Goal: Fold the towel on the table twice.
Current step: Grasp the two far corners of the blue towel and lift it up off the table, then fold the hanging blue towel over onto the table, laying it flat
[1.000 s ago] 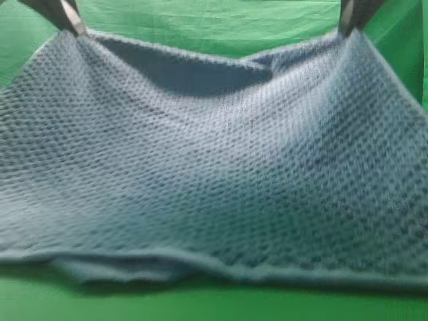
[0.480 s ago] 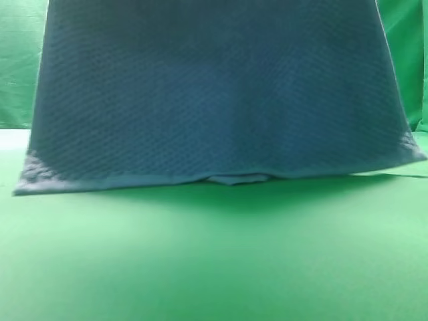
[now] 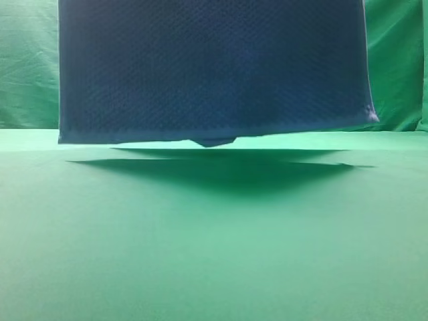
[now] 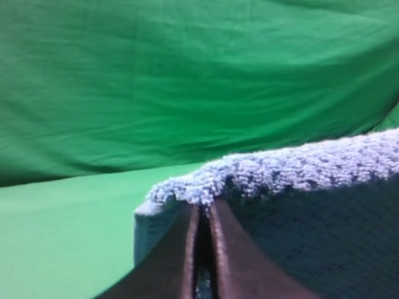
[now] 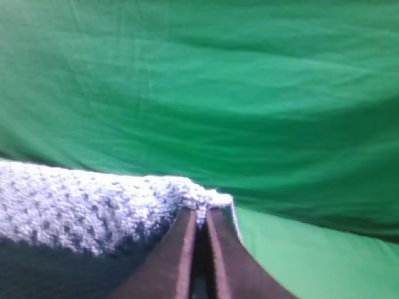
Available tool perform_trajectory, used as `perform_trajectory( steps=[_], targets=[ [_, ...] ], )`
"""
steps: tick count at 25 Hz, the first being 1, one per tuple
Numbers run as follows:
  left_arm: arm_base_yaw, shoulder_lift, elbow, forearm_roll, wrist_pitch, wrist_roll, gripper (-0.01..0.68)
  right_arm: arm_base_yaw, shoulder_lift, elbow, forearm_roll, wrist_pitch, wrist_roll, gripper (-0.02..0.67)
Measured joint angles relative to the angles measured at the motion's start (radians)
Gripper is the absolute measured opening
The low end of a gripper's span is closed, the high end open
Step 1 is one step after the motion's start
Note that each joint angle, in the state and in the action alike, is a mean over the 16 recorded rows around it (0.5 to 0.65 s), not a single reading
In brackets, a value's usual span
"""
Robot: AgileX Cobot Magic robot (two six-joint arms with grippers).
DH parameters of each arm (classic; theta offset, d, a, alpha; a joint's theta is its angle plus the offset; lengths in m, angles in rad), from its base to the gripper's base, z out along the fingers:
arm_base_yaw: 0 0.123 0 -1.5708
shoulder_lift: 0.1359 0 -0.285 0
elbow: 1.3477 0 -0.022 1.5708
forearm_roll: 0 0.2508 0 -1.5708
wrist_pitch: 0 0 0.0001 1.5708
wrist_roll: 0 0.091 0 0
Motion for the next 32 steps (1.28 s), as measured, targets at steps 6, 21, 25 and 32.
perform_trajectory(
  steps=[6, 21, 25, 32],
  targets=[
    [0.0, 0.015, -0.001, -0.142, -0.1, 0.121, 0.0, -0.003, 0.033, -0.004, 0.066, -0.121, -0.041, 0.0],
    [0.0, 0.131, -0.059, -0.514, -0.221, 0.469, 0.0, -0.012, 0.175, -0.108, 0.102, -0.216, -0.087, 0.0],
    [0.0, 0.146, -0.081, -0.516, -0.19, 0.492, 0.0, -0.017, 0.195, -0.131, 0.092, -0.17, -0.092, 0.0],
    [0.0, 0.137, -0.038, -0.376, -0.109, 0.398, 0.0, -0.022, 0.188, -0.062, 0.063, -0.073, -0.094, 0.0]
  ],
)
